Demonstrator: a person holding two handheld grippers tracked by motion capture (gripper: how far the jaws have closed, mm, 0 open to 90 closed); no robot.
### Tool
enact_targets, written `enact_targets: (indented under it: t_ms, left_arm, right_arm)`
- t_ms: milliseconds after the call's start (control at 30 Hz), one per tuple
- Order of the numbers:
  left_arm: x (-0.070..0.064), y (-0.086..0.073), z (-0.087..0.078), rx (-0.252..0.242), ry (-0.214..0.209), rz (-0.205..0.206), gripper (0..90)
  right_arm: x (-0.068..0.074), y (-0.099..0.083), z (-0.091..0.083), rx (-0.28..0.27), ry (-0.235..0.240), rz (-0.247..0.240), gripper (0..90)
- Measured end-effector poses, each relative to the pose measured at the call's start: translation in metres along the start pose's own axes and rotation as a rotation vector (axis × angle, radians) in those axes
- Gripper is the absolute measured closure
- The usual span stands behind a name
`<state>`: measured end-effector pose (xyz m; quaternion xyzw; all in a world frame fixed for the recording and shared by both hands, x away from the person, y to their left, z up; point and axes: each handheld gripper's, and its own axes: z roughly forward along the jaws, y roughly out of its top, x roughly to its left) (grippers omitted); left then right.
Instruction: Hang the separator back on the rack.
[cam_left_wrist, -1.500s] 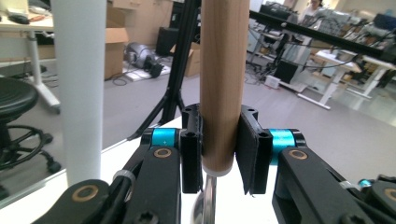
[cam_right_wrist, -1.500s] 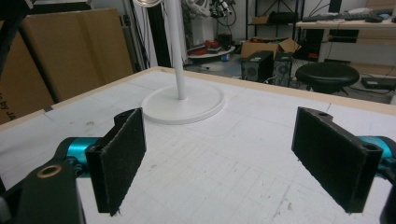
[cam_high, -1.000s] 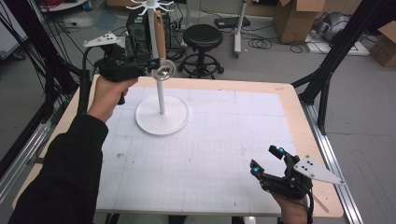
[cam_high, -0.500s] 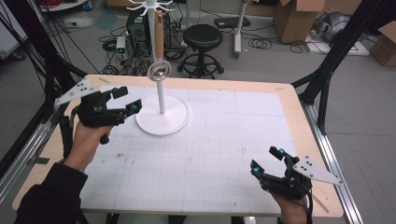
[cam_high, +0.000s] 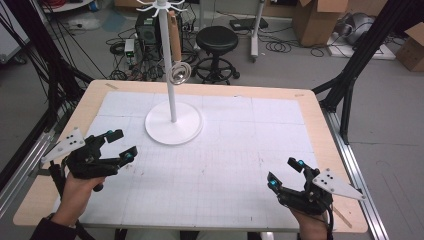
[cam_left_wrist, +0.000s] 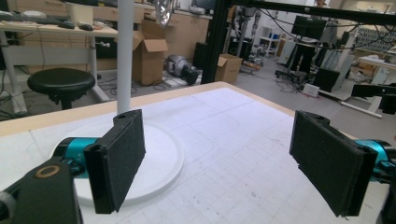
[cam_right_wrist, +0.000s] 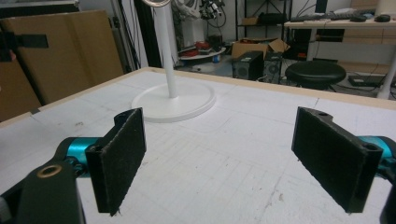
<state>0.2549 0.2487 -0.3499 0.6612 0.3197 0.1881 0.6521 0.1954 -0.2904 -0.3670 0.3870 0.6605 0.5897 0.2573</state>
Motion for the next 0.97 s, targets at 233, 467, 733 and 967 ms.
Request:
enact_targets:
  t_ms: [233, 467, 733, 967]
  left_arm:
    - [0.003, -0.013, -0.008, -0.007, -0.006, -0.011, 18.7]
    - [0.002, -0.019, -0.013, -0.007, -0.006, -0.013, 18.8]
    - [0.004, -0.023, -0.012, -0.003, 0.0, -0.017, 19.1]
    - [0.004, -0.025, -0.01, 0.005, 0.001, -0.022, 19.1]
  right_arm:
    - [0.001, -0.003, 0.002, -0.003, -0.007, -0.016, 16.3]
    - [0.006, -0.006, 0.006, 0.021, -0.006, -0.03, 16.4]
    - [0.005, -0.008, 0.008, 0.025, -0.006, -0.036, 16.4]
    - [0.003, -0.008, 0.008, 0.03, -0.002, -0.024, 16.3]
